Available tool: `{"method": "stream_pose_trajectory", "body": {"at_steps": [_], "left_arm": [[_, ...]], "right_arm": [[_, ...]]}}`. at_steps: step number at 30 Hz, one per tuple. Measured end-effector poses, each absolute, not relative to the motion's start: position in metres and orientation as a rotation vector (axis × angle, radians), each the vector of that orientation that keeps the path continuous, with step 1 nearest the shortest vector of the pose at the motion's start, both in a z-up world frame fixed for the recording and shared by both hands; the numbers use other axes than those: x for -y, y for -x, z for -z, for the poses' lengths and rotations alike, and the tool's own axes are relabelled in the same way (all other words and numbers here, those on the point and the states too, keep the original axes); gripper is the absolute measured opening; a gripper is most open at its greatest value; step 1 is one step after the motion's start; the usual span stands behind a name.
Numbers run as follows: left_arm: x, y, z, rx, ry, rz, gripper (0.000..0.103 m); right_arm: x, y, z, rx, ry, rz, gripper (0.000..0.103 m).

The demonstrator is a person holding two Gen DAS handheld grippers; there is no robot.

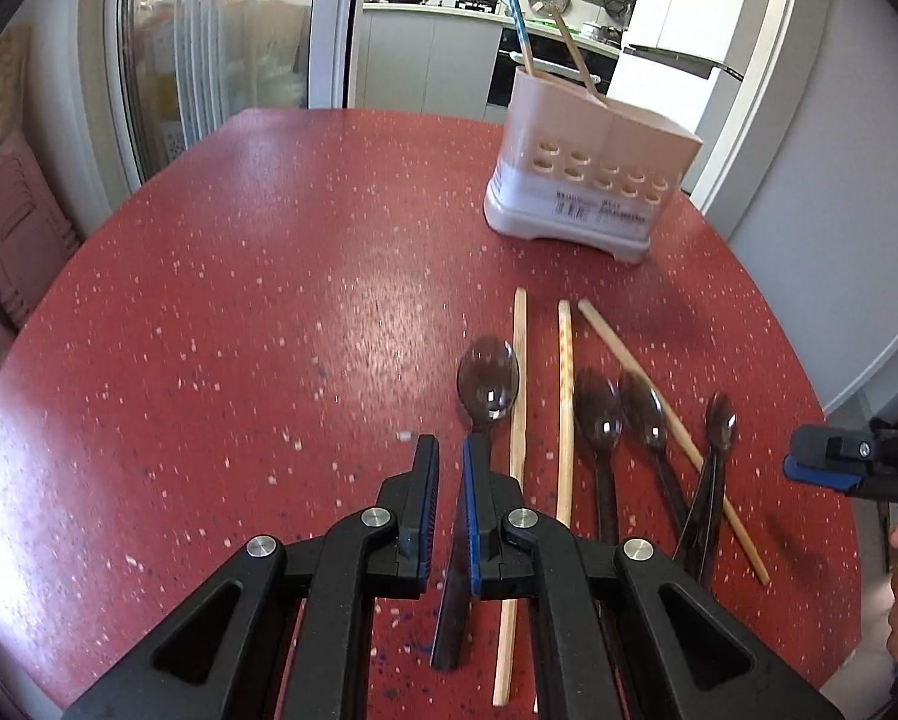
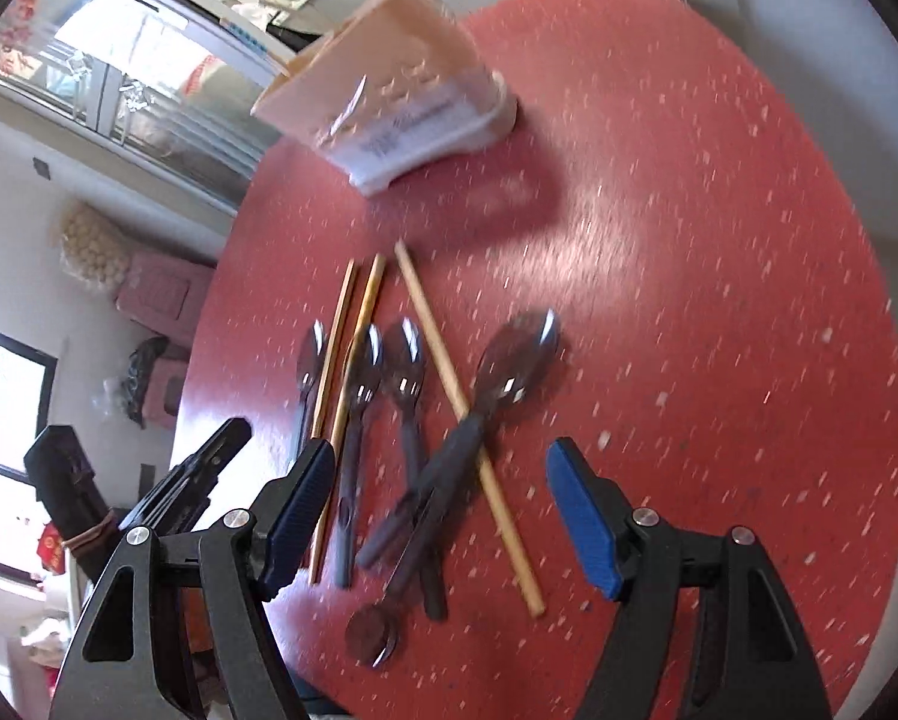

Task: Organize utensils
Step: 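Open both grippers and move them back over the remaining utensils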

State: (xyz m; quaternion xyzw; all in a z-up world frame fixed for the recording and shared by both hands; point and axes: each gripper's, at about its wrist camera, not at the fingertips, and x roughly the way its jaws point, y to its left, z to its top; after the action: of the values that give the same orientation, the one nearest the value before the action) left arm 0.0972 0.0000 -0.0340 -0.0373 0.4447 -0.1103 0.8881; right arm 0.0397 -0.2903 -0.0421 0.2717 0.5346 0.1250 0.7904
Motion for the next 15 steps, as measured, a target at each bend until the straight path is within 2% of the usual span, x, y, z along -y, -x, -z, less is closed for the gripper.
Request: {"method": "stream_pose_trajectory", "body": {"at_steps": [4,7,8,9,10,13,15], "left_arm": [[-0.004,-0.094,0.039,-0.94,0.087,0.228,0.037],[-0.01,-0.093,0.042,-0.952,0.106,0.22,0.038],[-0.012,-0.092,0.042,-0.956,0.11,0.218,0.047],[-0.014,-0.092,0.043,-0.961,0.111,0.212,0.099],[-0.016,-0.091,0.043,-0.97,0.108,0.184,0.103],[-0.018,-0.09,0.043,-0.94,0.103,0.17,0.103],[-0.018,-0.093,0.045,-0.939,0.1,0.17,0.103]], "right_arm": [[0.28,-0.036,0.047,-1.175,-0.607,-0.3,0.075],[0.273,-0.035,0.053,-1.196,-0.648,-0.334,0.07],[0.269,-0.036,0.053,-1.202,-0.656,-0.342,0.069],[0.266,-0.037,0.055,-1.208,-0.661,-0.349,0.066],[0.262,-0.038,0.056,-1.211,-0.661,-0.353,0.063],[0.256,-0.045,0.063,-1.233,-0.665,-0.352,0.054],[0.256,-0.047,0.07,-1.252,-0.686,-0.34,0.052]]}}
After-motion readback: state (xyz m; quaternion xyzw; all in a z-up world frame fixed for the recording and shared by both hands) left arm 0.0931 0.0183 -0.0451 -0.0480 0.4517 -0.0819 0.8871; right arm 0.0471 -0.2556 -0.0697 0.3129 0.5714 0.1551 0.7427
